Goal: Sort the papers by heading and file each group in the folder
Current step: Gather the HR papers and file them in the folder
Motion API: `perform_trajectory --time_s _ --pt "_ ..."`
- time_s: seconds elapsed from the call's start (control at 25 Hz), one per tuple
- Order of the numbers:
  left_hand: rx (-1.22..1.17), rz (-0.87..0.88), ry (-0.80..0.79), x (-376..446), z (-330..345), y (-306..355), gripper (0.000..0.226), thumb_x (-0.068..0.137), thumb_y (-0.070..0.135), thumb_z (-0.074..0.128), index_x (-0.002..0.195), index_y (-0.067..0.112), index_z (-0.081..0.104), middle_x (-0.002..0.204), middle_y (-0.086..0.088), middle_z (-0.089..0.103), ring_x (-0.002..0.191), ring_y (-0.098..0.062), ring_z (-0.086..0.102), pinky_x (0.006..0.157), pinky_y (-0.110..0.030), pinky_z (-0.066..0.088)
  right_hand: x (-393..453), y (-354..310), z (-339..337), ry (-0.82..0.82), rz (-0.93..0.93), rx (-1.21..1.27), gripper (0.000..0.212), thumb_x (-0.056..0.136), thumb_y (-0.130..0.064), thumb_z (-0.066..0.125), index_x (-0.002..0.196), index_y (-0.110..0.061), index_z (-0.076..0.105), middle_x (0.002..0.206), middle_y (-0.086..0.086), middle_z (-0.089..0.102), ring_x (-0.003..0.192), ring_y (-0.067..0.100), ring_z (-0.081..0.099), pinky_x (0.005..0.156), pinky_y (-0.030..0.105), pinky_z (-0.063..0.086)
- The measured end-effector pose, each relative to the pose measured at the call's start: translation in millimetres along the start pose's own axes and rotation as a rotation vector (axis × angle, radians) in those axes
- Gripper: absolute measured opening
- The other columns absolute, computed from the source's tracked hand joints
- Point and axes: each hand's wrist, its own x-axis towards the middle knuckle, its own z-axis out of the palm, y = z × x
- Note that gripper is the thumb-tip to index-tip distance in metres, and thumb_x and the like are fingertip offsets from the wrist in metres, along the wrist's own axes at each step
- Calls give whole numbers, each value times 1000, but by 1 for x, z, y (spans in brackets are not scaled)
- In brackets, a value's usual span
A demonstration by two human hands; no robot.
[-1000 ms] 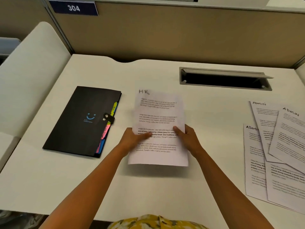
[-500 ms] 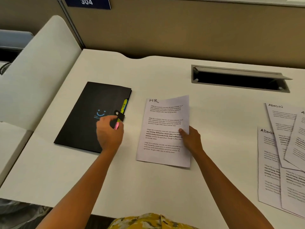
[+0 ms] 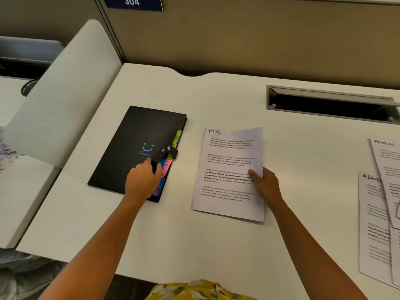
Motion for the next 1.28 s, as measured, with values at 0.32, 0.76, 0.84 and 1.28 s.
perform_trajectory --time_s 0.32,0.76,0.84,1.28 --pt "-251 -24 81 -1 -18 -16 37 104 23 31 77 6 48 53 -8 45 45 -18 50 43 -27 42 -6 -7 -2 -99 28 192 30 94 -38 59 120 -22 60 116 3 70 101 24 68 92 48 54" --pt "-445 -45 45 1 -37 -31 38 103 22 36 70 8 48 57 -7 47 50 -13 45 49 -24 38 -17 -86 74 -687 284 1352 34 96 -17 56 127 -6 61 125 7 66 59 9 64 57 17 54" --pt "-444 -41 30 2 -39 -31 38 103 22 36 71 7 49 57 -6 47 50 -13 45 49 -23 38 -21 -99 85 -688 314 1366 32 89 -16 68 120 -8 67 119 7 69 52 6 61 50 12 50" --pt "-432 -3 34 3 -40 -34 35 103 22 37 73 8 50 56 -2 47 49 -10 48 48 -18 38 7 -98 51 -226 39 140 31 96 -25 57 125 -13 62 119 7 68 98 24 67 86 37 53"
